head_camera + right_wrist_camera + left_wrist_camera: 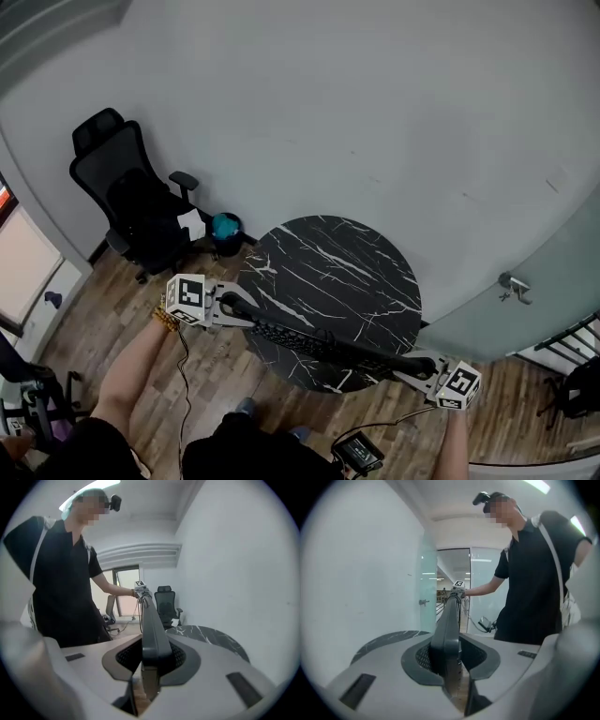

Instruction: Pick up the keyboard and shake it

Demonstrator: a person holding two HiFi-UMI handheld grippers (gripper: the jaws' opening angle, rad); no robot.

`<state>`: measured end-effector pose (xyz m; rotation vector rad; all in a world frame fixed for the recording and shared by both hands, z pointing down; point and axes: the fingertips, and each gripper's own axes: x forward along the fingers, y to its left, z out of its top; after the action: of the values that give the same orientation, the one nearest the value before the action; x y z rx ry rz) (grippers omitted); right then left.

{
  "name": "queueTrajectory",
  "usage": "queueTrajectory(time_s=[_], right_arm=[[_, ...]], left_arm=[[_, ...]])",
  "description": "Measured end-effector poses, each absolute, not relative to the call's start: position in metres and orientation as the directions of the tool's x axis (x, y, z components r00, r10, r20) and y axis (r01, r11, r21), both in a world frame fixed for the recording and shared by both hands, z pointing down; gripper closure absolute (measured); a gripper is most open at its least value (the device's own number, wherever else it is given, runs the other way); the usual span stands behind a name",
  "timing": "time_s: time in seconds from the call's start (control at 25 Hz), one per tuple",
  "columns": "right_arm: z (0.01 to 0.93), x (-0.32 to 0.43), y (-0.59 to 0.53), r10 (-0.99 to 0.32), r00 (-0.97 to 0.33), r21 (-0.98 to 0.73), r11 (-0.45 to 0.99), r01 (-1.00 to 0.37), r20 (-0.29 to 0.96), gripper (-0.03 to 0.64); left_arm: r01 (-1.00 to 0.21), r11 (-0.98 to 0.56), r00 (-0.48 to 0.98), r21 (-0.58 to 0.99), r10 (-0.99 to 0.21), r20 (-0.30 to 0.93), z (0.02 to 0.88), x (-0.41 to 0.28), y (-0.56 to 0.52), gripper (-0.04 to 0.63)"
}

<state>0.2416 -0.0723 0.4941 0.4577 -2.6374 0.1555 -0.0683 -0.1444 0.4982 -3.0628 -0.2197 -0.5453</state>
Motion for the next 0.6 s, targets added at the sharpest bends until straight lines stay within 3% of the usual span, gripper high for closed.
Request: queueTrajectory(time_s=[0.12,0.2,0.44,0.6], right_arm=[[0.499,0.240,-0.067,-0.244,-0.879,-0.154,0.931,-0.330,0.409,0.517],[0.504,0.238,-0.067,-0.255,-0.860,-0.125,0.932,-0.340,0.443,0.517],[0.502,0.237,-0.084,-0.470,-0.678,0.284,0.882,-0.375,0.565,0.515],[0.497,0.243,-0.097,-0.642,-0.500,0.596,0.754,-0.275,0.581,0.517]], left_arm=[[0.174,-0.977,0.930,0.124,0.204,0.306,0.497,-0.070,-0.141,0.500],[0.169,-0.981,0.922,0.099,0.193,0.335,0.499,-0.070,-0.142,0.500],[0.104,-0.945,0.885,-0.311,-0.055,0.462,0.497,-0.066,-0.158,0.497],[0.103,-0.785,0.823,-0.611,-0.278,0.496,0.495,-0.063,-0.174,0.497]])
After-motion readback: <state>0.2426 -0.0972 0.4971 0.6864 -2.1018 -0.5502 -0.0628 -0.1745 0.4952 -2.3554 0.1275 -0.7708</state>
